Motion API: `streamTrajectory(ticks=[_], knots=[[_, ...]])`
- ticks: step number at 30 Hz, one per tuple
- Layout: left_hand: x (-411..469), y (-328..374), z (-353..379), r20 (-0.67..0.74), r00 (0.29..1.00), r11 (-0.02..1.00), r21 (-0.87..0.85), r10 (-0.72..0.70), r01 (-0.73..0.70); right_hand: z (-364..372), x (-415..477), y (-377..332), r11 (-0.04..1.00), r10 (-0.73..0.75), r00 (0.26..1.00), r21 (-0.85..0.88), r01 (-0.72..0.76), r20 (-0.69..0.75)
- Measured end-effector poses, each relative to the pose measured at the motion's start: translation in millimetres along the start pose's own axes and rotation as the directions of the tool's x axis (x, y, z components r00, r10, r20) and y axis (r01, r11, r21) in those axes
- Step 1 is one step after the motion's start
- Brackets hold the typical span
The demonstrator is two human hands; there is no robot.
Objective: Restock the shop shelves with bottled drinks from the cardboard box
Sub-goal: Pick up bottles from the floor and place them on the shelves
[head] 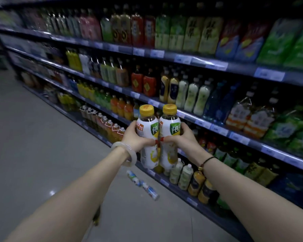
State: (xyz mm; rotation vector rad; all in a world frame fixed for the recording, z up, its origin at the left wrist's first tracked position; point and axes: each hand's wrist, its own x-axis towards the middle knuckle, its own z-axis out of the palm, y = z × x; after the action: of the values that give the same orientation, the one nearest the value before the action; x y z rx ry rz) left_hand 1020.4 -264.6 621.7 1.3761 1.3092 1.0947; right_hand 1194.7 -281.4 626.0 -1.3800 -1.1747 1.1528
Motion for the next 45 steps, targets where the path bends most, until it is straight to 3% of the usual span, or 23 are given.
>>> streamTrajectory(ticks=[9, 16, 21, 29, 37, 41, 45], knots=[[-23.9, 57.5, -50.4, -0.299, 0.953, 0.999, 0.000, 0.052, -0.054, 35.0, 17.9, -72.2, 0.994, -0.114, 0.952, 0.027, 0.111, 0.286], [-95.5, 64.3, -73.4, -0.608, 0.794, 0.999, -0.047, -0.020, -0.011, 81.4, -1.1, -92.4, 0.981, -0.178, 0.784, 0.042, 0.191, 0.595], [-185.6, 65.7, -100.8, -0.786, 0.617, 0.999, -0.023, -0.046, 0.046, 133.0, -57.0, -98.4, 0.978, -0.173, 0.578, 0.071, 0.195, 0.798], [-371.6, 73.6, -128.9, -0.972, 0.226, 0.991, -0.030, -0.059, 0.131, 220.3, -209.1, -102.7, 0.976, -0.158, 0.174, 0.128, 0.175, 0.972], [-565.1, 86.9, -112.3, -0.989, -0.095, 0.978, -0.125, -0.110, 0.168, 263.0, -399.0, -95.1, 0.969, -0.138, -0.205, 0.175, 0.176, 0.969], [-644.9, 91.6, -92.7, -0.961, -0.257, 0.955, -0.162, -0.096, 0.249, 263.8, -484.1, -82.6, 0.971, -0.127, -0.352, 0.188, 0.146, 0.927], [-705.7, 95.7, -57.1, -0.904, -0.418, 0.949, -0.209, -0.095, 0.236, 252.0, -555.0, -73.5, 0.978, -0.073, -0.509, 0.162, 0.133, 0.858]])
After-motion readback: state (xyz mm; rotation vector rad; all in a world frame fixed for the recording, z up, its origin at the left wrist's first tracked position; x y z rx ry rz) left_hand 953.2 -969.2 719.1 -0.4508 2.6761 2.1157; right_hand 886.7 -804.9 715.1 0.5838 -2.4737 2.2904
